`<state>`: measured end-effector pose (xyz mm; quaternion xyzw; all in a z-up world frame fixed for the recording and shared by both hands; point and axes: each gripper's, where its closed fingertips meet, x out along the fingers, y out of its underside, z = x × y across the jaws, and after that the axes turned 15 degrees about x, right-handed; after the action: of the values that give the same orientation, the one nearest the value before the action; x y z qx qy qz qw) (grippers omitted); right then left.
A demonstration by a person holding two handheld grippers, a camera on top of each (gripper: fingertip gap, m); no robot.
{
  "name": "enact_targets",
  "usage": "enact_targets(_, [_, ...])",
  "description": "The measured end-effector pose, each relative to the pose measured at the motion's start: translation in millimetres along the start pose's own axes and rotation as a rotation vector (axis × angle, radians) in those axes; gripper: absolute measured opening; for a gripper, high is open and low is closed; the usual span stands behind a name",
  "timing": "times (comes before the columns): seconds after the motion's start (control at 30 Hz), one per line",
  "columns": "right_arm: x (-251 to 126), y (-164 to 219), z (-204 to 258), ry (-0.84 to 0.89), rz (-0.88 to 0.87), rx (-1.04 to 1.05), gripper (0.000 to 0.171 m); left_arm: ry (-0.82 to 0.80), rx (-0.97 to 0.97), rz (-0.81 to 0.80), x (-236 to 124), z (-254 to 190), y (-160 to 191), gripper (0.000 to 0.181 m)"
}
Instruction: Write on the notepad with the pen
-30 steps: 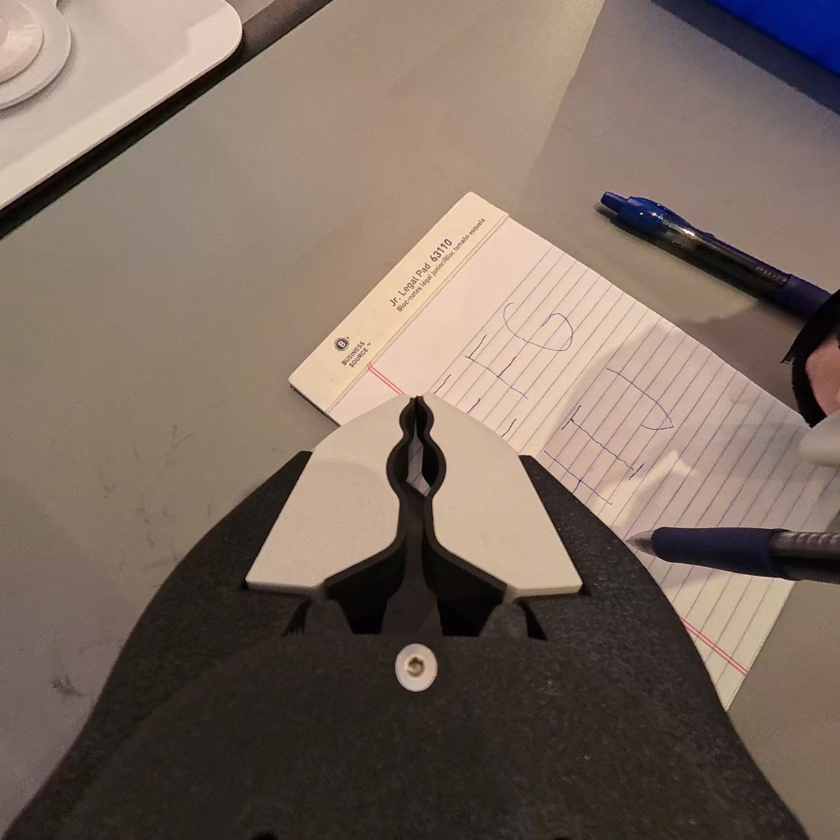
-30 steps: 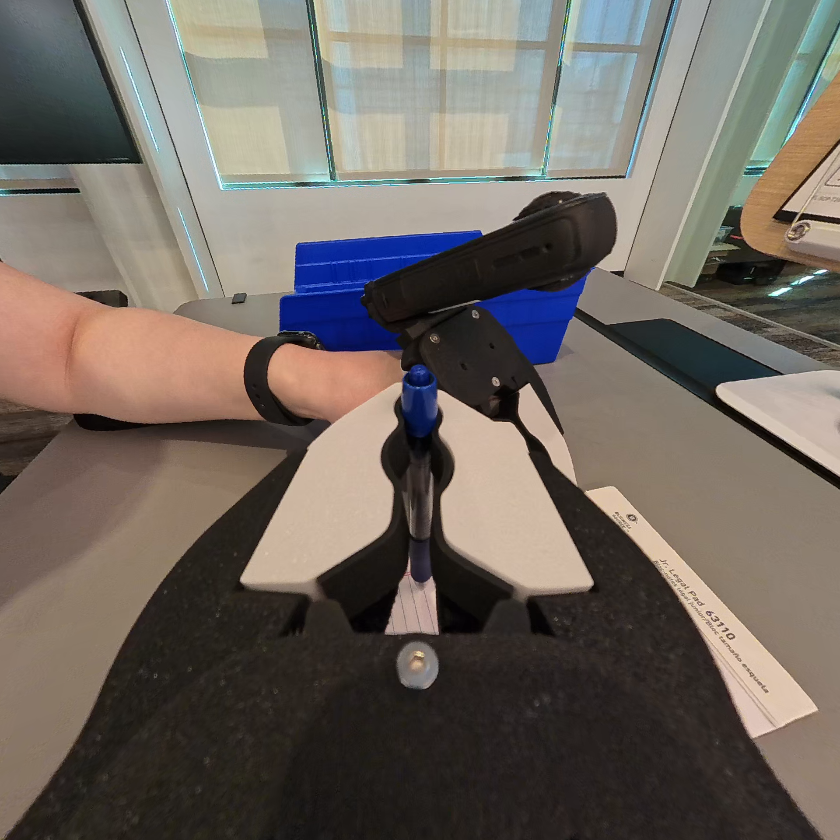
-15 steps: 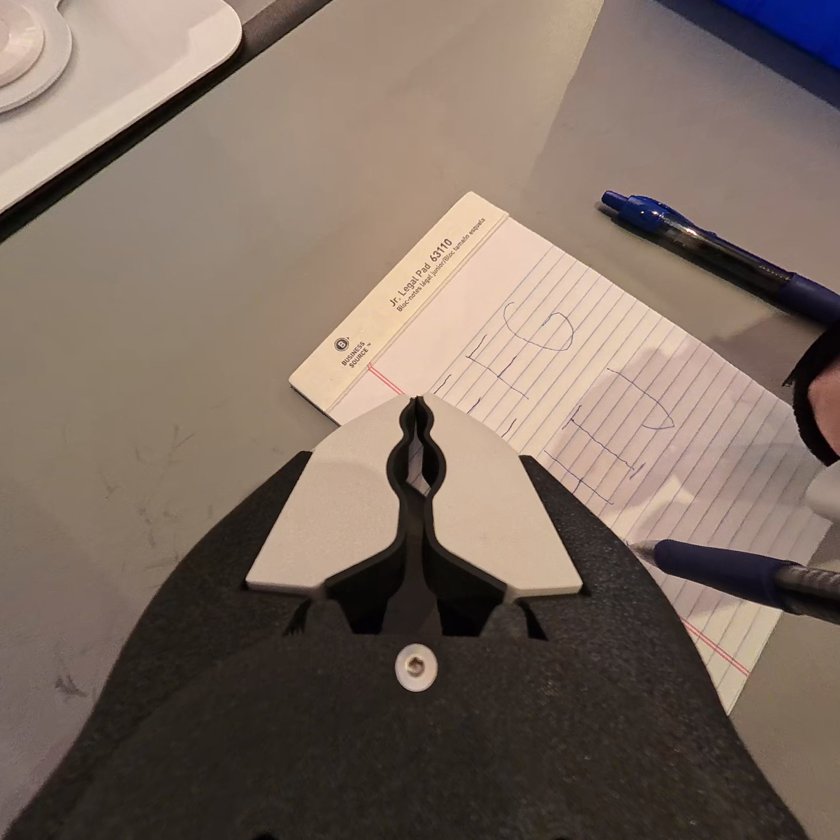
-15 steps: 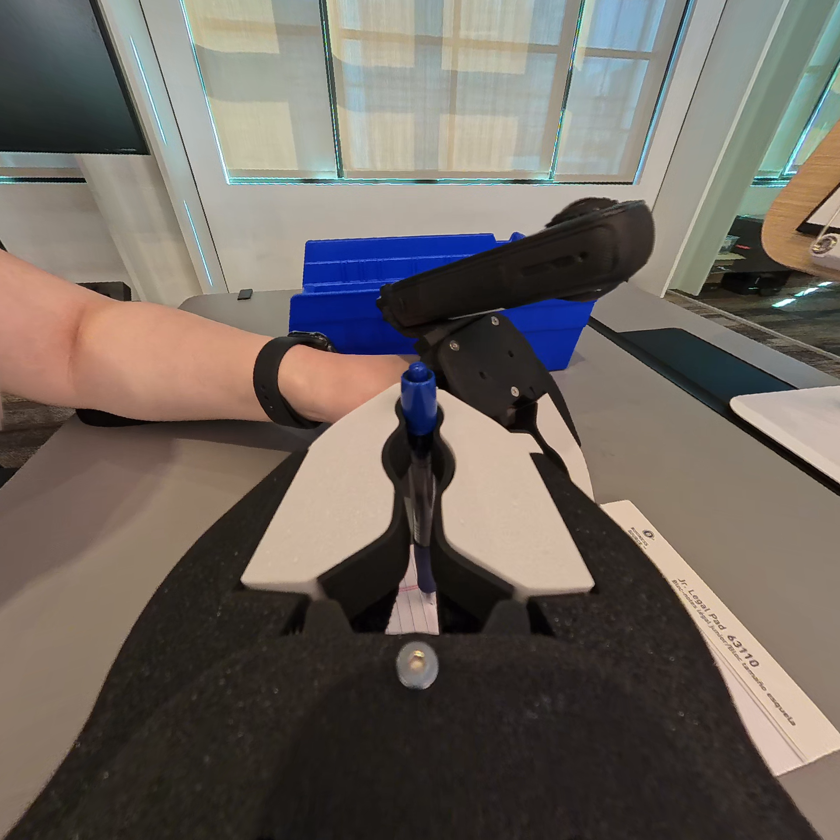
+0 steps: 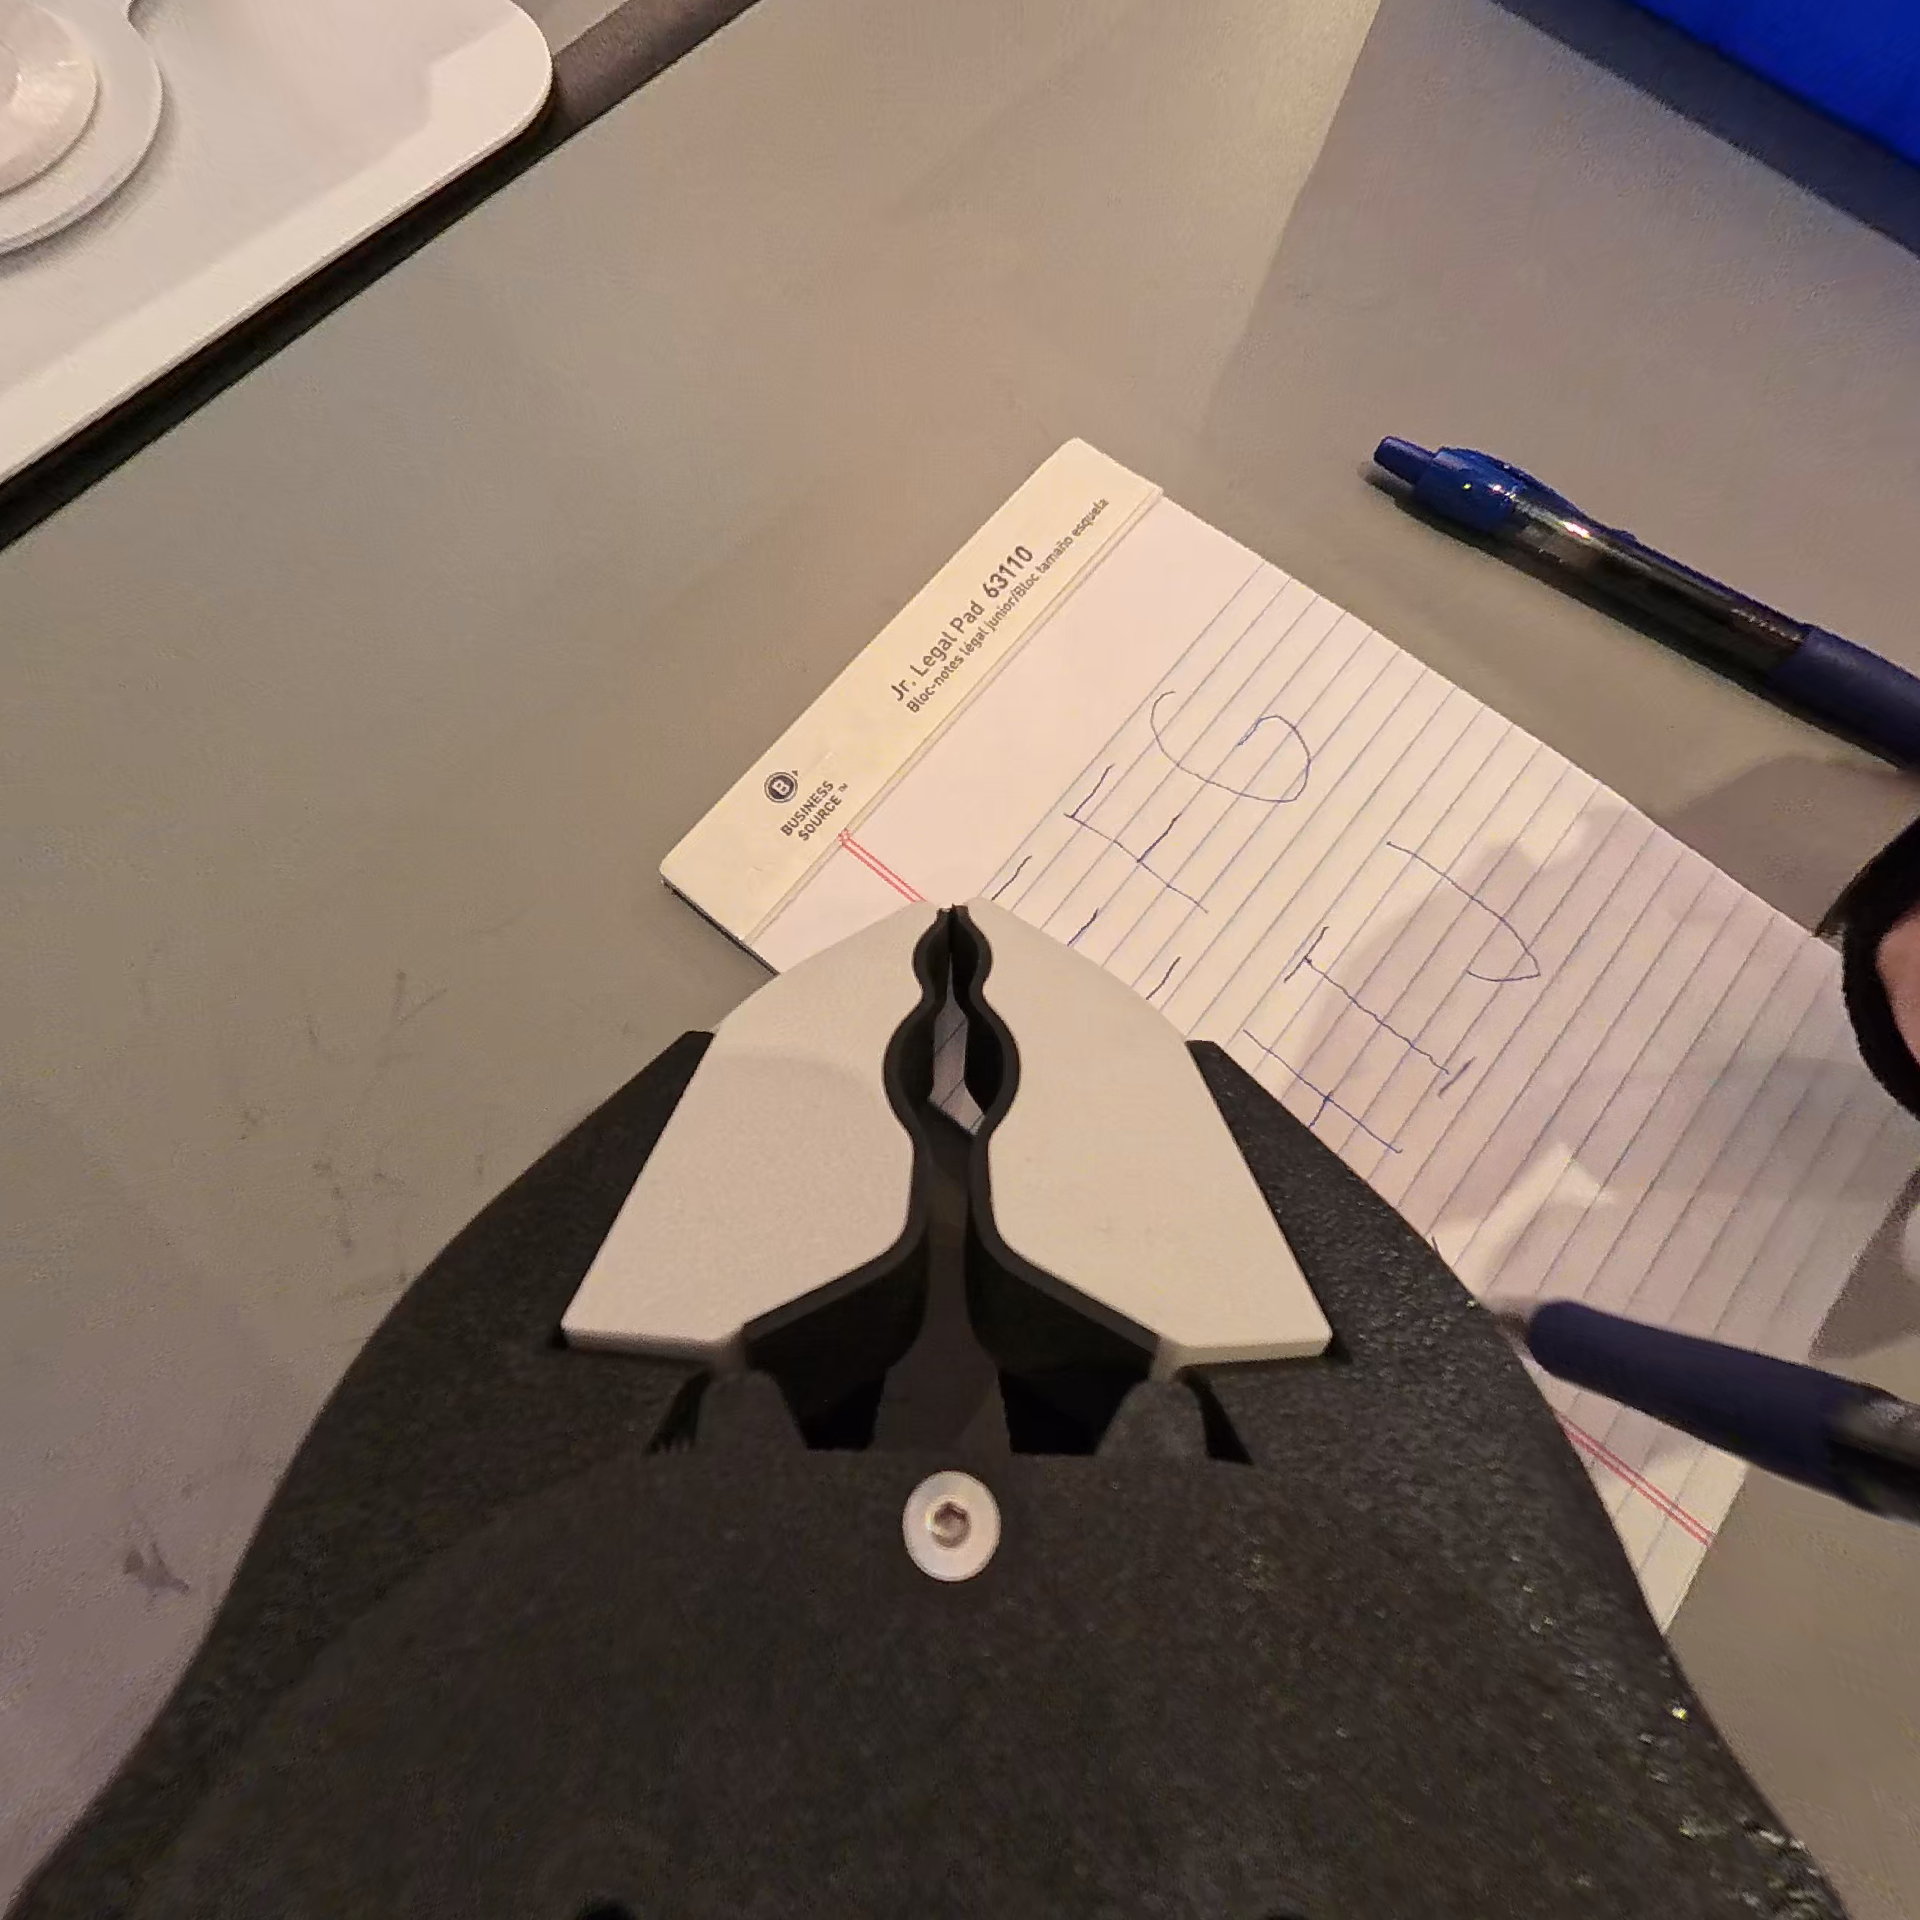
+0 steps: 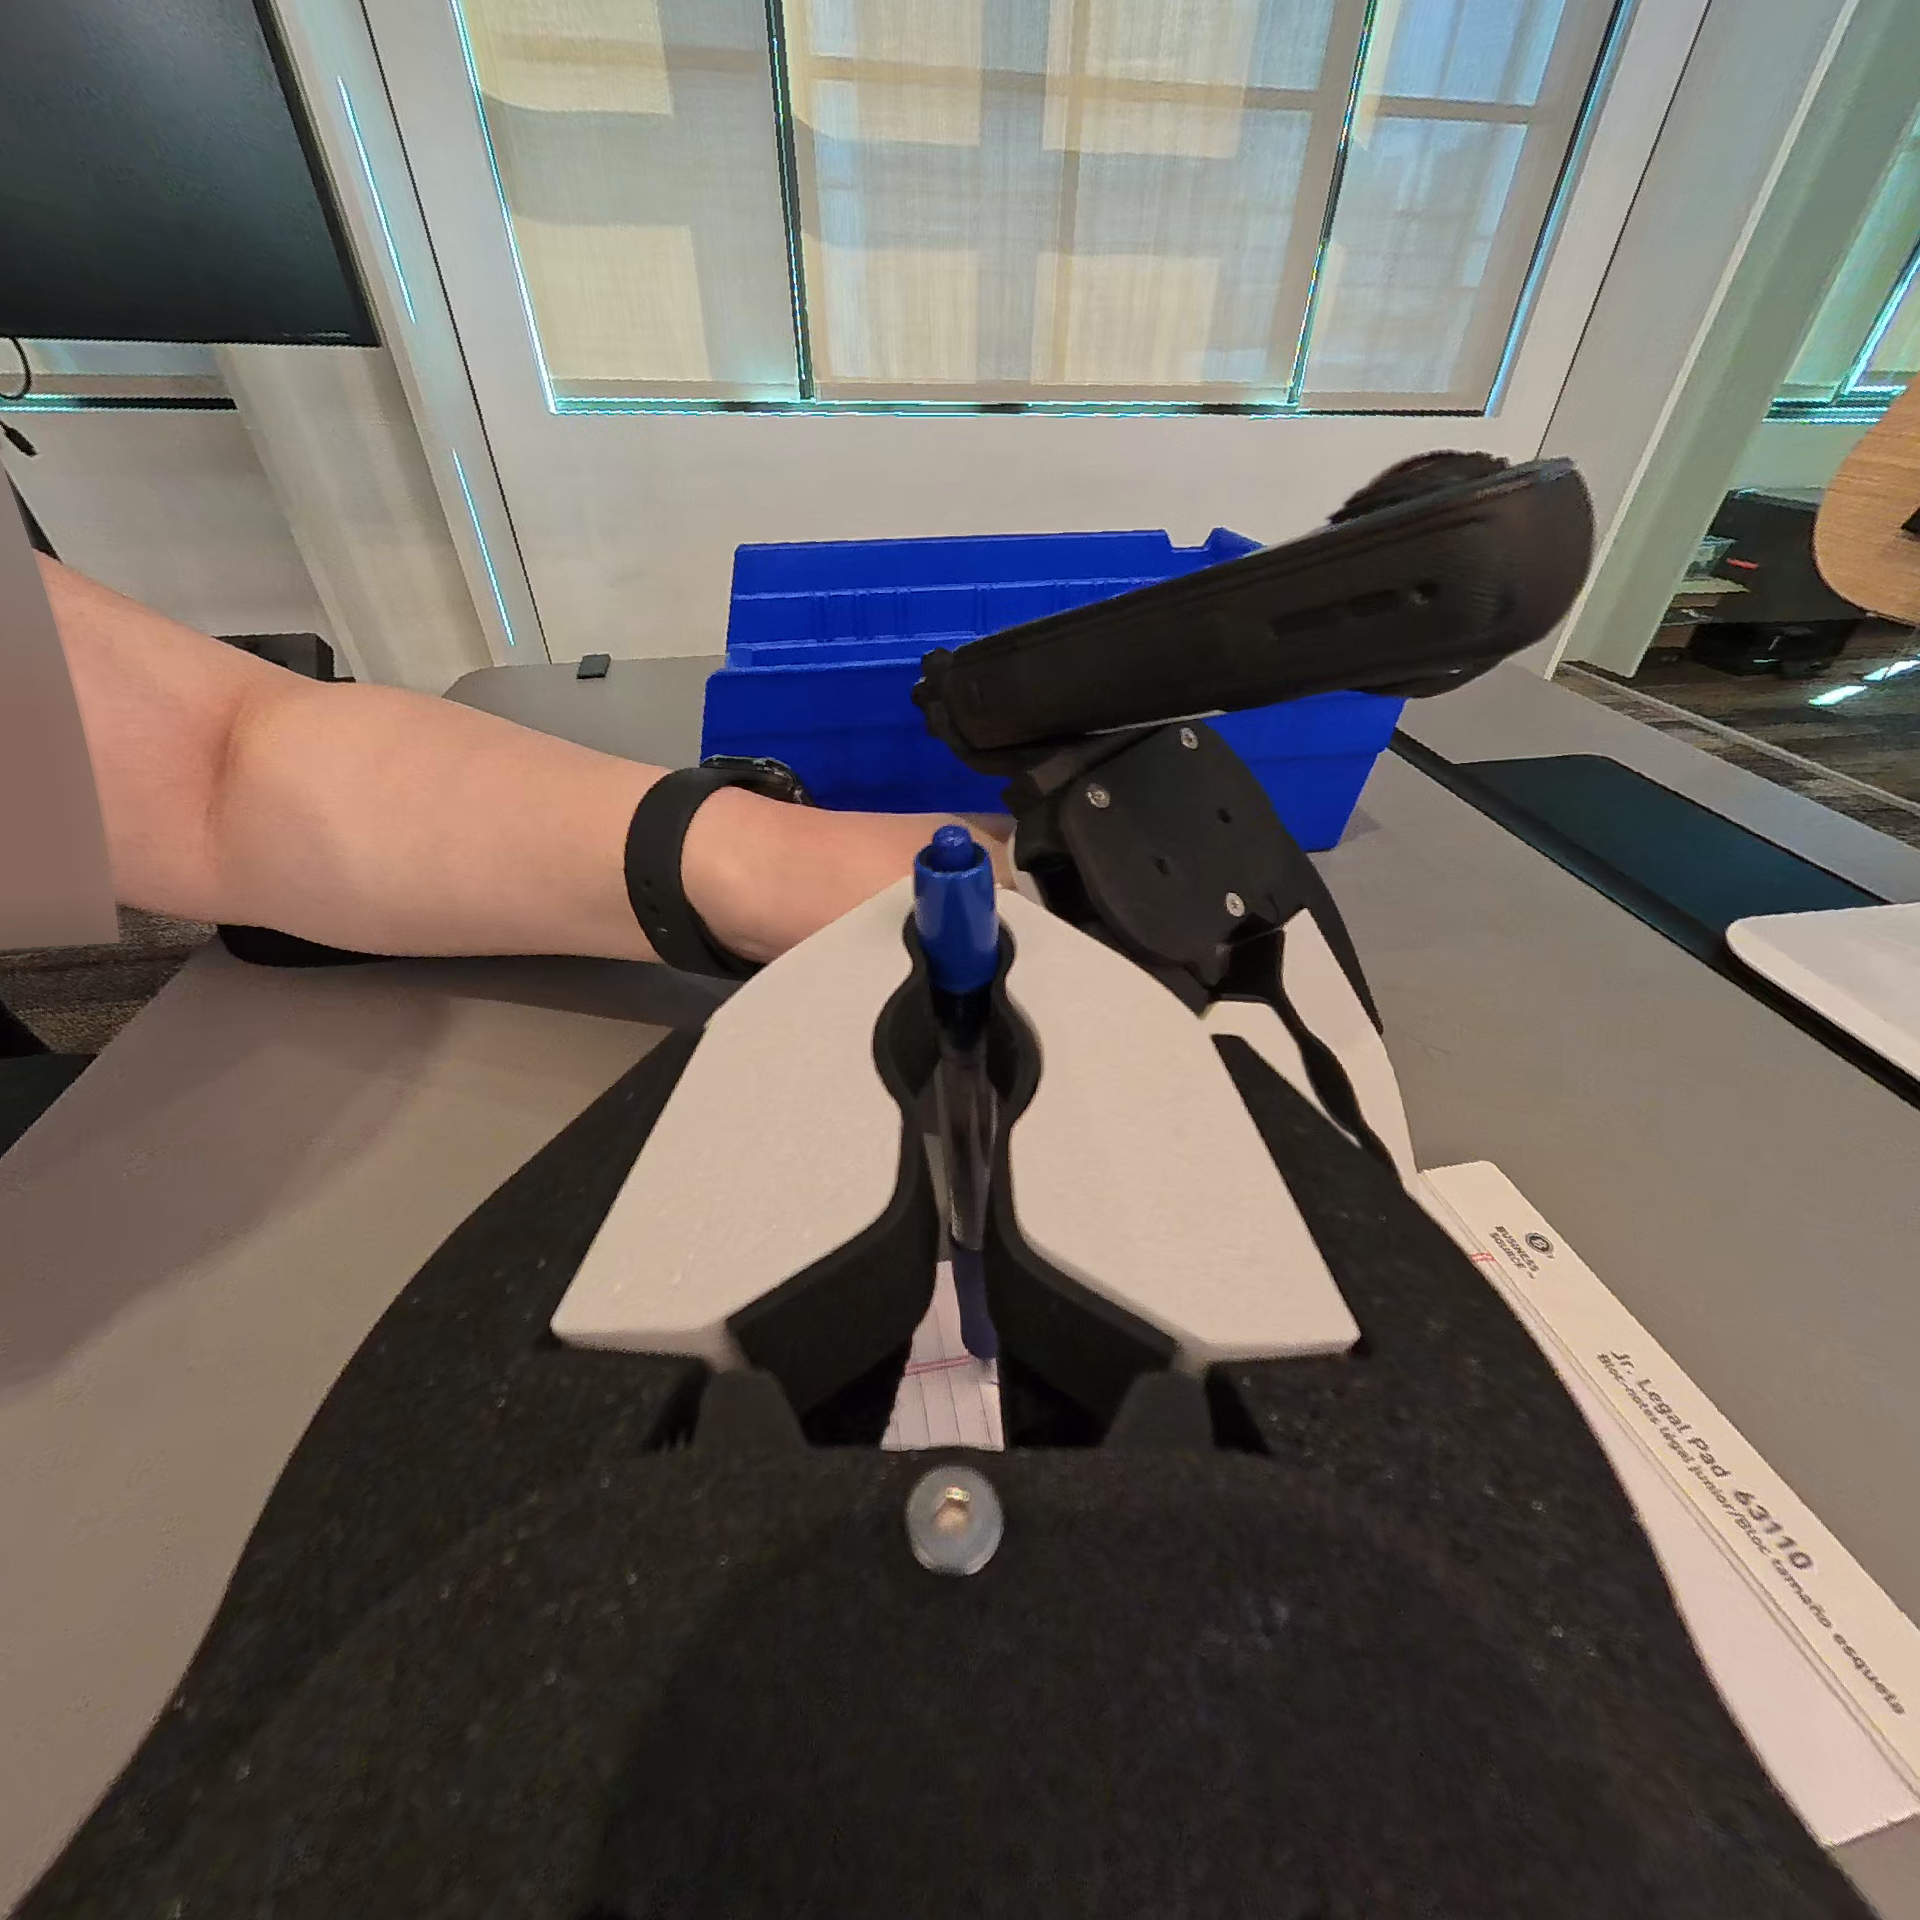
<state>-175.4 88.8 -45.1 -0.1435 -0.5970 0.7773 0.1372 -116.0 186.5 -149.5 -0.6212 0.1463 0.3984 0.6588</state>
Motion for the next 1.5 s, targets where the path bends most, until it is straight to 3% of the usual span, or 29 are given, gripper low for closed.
enact_targets(0.57, [-5, 4, 13, -0.043, 0.04, 0.022, 0.004, 0.003, -0.003, -0.002, 0, 0, 0, 0.0])
enact_targets(1.5, [-26, 5, -6, -0.053, 0.115, 0.11, 0.004, 0.003, -0.002, -0.003, 0, 0, 0, 0.0])
